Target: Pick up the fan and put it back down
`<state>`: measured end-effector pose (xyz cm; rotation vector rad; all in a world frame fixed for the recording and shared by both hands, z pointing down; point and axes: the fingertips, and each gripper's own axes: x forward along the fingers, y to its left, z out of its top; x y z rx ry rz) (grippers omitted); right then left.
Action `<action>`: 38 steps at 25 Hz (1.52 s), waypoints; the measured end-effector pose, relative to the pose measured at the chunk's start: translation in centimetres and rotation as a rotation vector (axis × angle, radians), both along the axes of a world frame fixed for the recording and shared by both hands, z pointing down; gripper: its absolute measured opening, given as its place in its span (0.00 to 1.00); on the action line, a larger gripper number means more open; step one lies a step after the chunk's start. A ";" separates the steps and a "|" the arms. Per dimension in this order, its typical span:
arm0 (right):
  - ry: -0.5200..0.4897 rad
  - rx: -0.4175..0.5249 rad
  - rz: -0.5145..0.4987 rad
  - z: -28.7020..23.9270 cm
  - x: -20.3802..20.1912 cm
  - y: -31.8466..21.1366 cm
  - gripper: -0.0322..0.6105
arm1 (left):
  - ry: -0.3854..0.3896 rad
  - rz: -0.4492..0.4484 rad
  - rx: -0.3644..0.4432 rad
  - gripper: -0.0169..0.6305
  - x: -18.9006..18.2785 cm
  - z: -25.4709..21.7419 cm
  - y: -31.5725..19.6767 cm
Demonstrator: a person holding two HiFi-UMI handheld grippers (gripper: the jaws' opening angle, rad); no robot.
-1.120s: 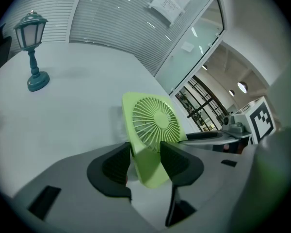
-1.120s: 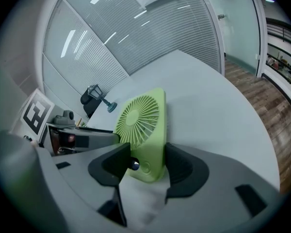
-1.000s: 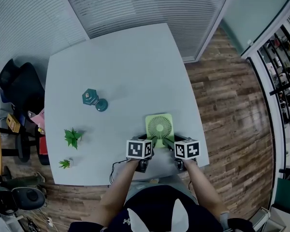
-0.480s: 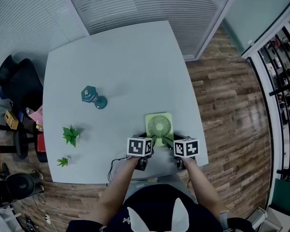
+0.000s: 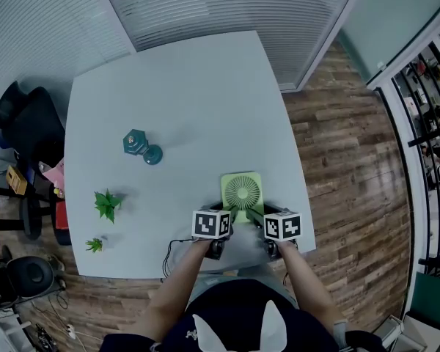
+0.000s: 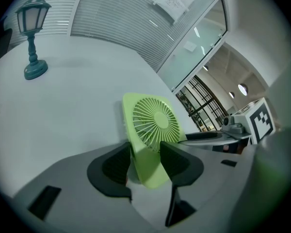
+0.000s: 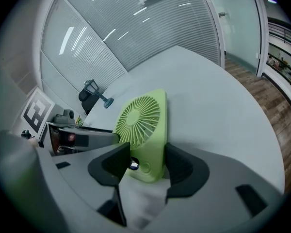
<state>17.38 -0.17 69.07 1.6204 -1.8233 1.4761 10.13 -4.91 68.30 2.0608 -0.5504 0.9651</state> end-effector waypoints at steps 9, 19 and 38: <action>0.006 0.041 -0.035 -0.1 -0.3 -0.3 0.48 | 0.041 -0.001 -0.011 0.34 0.2 0.1 0.0; 0.052 0.058 -0.036 -0.8 0.3 -0.4 0.56 | 0.064 -0.040 0.072 0.35 -0.3 -1.3 -1.4; 0.171 0.287 -0.012 -9.9 0.9 -1.7 0.49 | 0.179 -0.093 0.306 0.34 -0.5 -9.5 -3.4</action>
